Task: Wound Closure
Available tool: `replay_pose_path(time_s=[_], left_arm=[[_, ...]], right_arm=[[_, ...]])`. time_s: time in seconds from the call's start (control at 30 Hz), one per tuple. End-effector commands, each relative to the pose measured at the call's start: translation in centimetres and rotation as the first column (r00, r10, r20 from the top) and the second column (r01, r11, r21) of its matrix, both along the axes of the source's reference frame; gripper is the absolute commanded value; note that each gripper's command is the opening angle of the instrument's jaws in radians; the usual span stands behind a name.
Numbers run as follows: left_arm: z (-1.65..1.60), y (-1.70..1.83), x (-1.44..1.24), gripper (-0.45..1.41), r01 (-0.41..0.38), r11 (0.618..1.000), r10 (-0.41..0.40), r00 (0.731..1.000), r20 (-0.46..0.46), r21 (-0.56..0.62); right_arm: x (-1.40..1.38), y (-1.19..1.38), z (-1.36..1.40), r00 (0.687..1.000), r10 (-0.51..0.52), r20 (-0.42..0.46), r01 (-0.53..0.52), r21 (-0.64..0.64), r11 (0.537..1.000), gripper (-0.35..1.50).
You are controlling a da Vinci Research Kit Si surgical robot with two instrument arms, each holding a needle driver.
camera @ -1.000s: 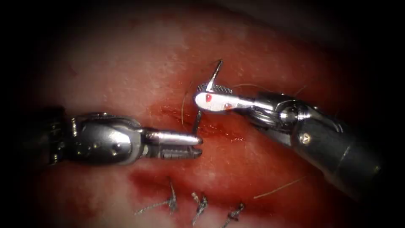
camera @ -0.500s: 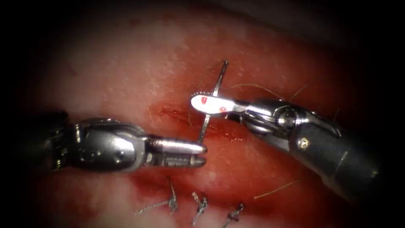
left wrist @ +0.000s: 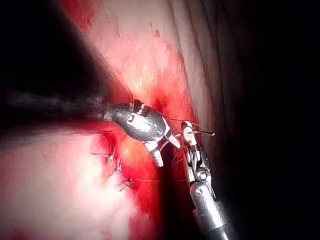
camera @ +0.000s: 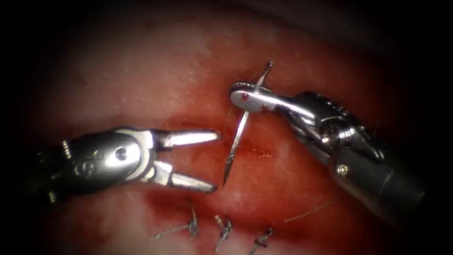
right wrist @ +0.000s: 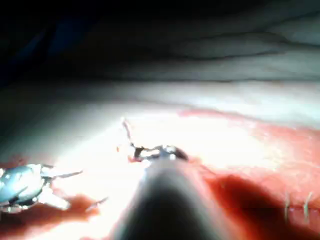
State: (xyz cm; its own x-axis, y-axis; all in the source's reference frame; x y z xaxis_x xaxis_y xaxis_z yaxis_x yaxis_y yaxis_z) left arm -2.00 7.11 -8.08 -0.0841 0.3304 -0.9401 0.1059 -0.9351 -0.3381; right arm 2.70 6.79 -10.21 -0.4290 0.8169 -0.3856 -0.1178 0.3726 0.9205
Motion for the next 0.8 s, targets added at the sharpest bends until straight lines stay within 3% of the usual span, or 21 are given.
replay_pose_path(time_s=[0.03, 0.17, 0.23, 0.3, 0.4, 0.43, 0.5, 0.57, 0.6, 0.63, 0.77, 0.8], left_arm=[[0.05, 0.03, -0.04, 0.68, -0.018, 1.0, 0.018, 1.0, -0.02, 0.022], [0.11, 0.1, -0.01, 0.16, -0.025, 0.984, 0.065, 0.972, -0.227, 0.174], [0.25, 0.12, -0.01, 0.04, -0.032, 0.933, 0.161, 0.927, -0.338, 0.358], [0.37, 0.15, -0.04, -0.07, -0.012, 0.908, 0.183, 0.91, -0.371, 0.419], [0.63, 0.18, -0.1, -0.33, 0.005, 0.895, 0.225, 0.859, -0.459, 0.447], [0.68, 0.19, -0.11, -0.35, 0.007, 0.891, 0.237, 0.846, -0.478, 0.454], [0.91, 0.22, -0.14, -0.35, 0.044, 0.888, 0.247, 0.794, -0.556, 0.457], [0.95, 0.23, -0.14, -0.35, 0.065, 0.887, 0.249, 0.766, -0.592, 0.456], [0.95, 0.23, -0.14, -0.35, 0.065, 0.887, 0.249, 0.766, -0.592, 0.456], [0.98, 0.28, -0.15, -0.35, 0.083, 0.894, 0.239, 0.743, -0.626, 0.44], [1.1, 0.33, -0.24, -0.35, 0.093, 0.898, 0.242, 0.711, -0.66, 0.43], [1.24, 0.33, -0.3, -0.35, 0.092, 0.901, 0.254, 0.683, -0.685, 0.424]], right_arm=[[0.04, 0.06, 0.0, 1.0, 0.002, 0.009, -0.002, -0.033, 0.999, -0.35], [-0.02, 0.05, -0.01, 0.998, 0.0, 0.063, 0.007, -0.125, 0.992, -0.35], [-0.03, 0.06, 0.0, 0.995, -0.018, 0.093, 0.034, -0.172, 0.984, -0.35], [-0.03, 0.05, 0.01, 0.994, -0.017, 0.105, 0.04, -0.219, 0.975, -0.35], [-0.02, 0.04, 0.02, 0.993, -0.008, 0.12, 0.04, -0.263, 0.964, -0.35], [-0.03, 0.04, 0.02, 0.992, -0.007, 0.129, 0.042, -0.278, 0.96, -0.35], [-0.05, 0.06, 0.04, 0.987, -0.008, 0.162, 0.06, -0.313, 0.948, -0.35], [-0.07, 0.08, 0.05, 0.985, -0.008, 0.17, 0.064, -0.329, 0.942, -0.35], [-0.07, 0.08, 0.05, 0.985, -0.008, 0.17, 0.064, -0.329, 0.942, -0.35], [-0.1, 0.09, 0.06, 0.985, -0.006, 0.174, 0.066, -0.339, 0.939, -0.35], [-0.1, 0.09, 0.06, 0.983, 0.006, 0.186, 0.062, -0.357, 0.932, -0.35], [-0.1, 0.09, 0.06, 0.981, 0.008, 0.194, 0.066, -0.372, 0.926, -0.35]])
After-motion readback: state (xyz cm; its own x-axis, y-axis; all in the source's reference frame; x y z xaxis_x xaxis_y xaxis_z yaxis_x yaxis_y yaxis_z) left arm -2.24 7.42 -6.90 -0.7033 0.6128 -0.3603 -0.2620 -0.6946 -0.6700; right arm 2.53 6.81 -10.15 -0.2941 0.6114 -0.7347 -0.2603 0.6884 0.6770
